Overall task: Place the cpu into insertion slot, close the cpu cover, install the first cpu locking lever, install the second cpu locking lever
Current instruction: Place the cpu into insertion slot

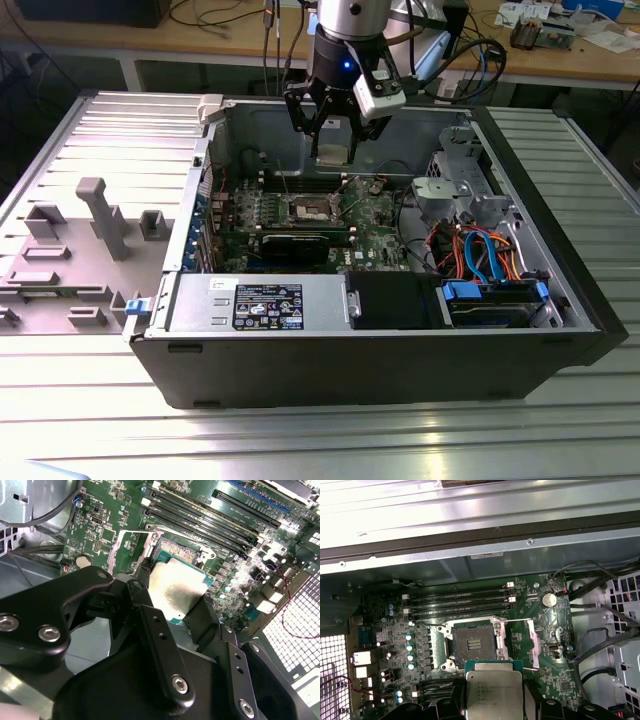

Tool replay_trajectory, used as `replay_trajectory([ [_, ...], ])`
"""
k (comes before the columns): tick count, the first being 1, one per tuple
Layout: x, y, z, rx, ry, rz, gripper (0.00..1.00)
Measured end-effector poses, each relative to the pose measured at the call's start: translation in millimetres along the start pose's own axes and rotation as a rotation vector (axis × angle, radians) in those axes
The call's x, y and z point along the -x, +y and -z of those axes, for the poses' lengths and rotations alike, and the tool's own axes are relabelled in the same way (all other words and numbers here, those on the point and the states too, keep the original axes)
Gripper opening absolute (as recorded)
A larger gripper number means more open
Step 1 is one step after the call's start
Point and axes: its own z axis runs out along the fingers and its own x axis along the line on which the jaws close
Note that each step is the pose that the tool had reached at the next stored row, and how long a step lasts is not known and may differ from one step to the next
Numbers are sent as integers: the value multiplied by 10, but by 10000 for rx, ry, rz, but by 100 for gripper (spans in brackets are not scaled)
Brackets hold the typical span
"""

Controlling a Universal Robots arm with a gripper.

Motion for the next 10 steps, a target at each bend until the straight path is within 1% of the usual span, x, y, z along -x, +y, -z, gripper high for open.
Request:
replay_trajectory([
  [10, 0, 0, -3, 1, -3, -85, 55],
])
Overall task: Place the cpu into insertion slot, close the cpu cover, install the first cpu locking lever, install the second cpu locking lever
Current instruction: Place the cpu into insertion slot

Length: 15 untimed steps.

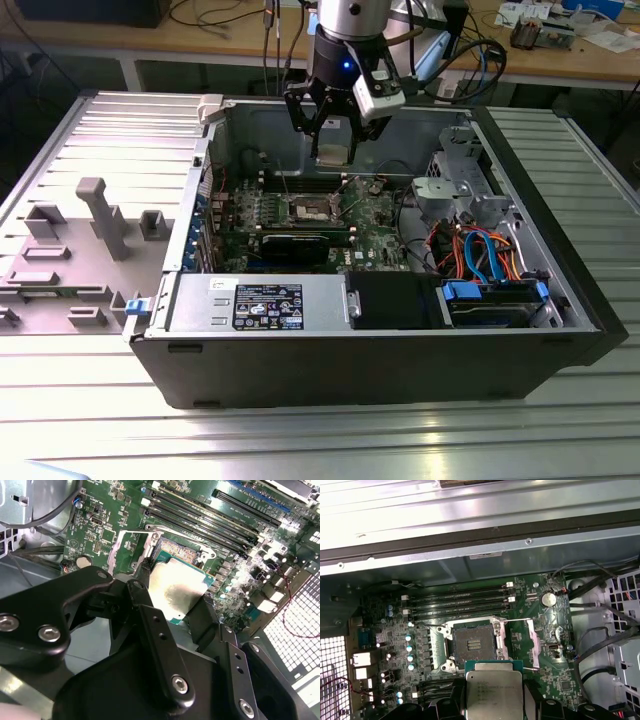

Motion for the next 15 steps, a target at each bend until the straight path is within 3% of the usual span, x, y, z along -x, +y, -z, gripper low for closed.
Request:
replay_trajectory([
  [15, 0, 0, -5, 3, -5, -143, 55],
])
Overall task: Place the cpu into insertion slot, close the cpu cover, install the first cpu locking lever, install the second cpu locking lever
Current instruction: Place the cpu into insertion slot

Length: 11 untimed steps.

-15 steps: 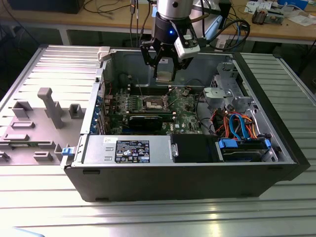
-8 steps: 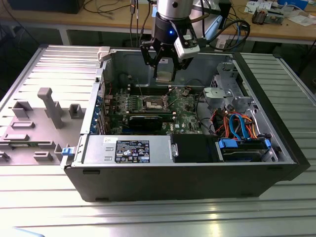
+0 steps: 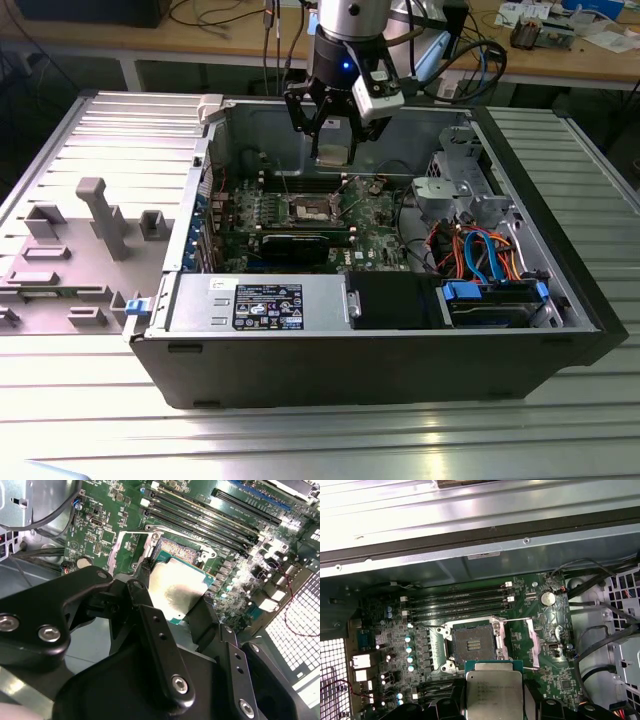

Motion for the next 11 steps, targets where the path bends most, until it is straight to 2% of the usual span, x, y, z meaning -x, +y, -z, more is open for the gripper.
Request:
replay_trajectory([
  [11, 0, 0, -2, 2, -4, -115, 55],
])
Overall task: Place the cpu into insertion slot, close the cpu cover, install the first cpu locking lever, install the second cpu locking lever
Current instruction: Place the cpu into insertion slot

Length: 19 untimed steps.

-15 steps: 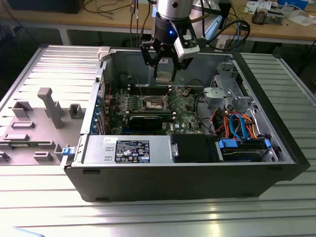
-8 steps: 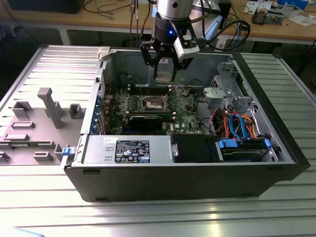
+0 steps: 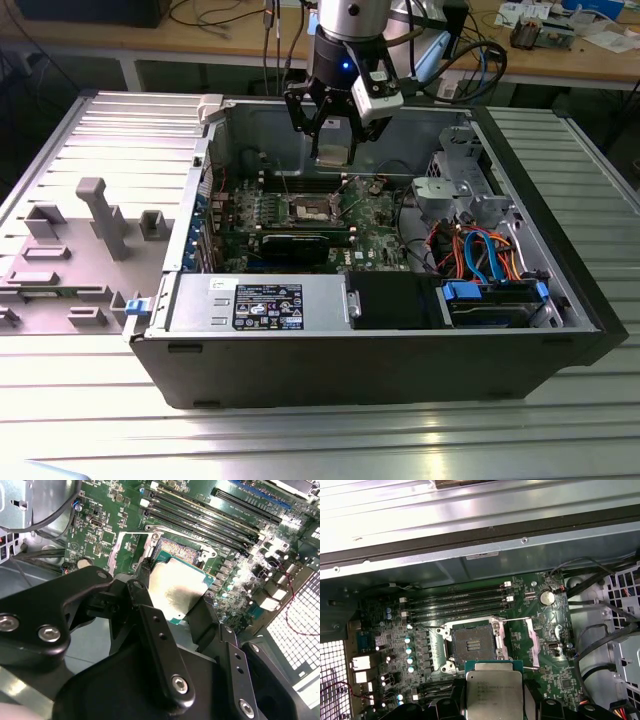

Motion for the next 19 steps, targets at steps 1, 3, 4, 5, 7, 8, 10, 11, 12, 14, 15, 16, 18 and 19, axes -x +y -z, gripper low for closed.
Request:
replay_trajectory([
  [1, 0, 0, 0, 0, 0, -2, 55],
  [3, 0, 0, 0, 0, 0, -12, 55],
  [4, 0, 0, 0, 0, 0, -17, 55],
  [5, 0, 0, 0, 0, -1, -23, 55],
  [7, 0, 0, 0, 0, -1, -33, 55],
  [8, 0, 0, -1, 0, -1, -36, 55],
  [10, 0, 0, -1, 1, -1, -45, 55],
  [11, 0, 0, -1, 1, -2, -49, 55],
  [12, 0, 0, -1, 1, -2, -52, 55],
  [14, 0, 0, -2, 1, -2, -59, 55],
  [15, 0, 0, -2, 1, -2, -66, 55],
  [16, 0, 0, -2, 1, -3, -79, 55],
  [18, 0, 0, -2, 2, -5, -141, 55],
  [19, 0, 0, -2, 3, -6, -178, 55],
])
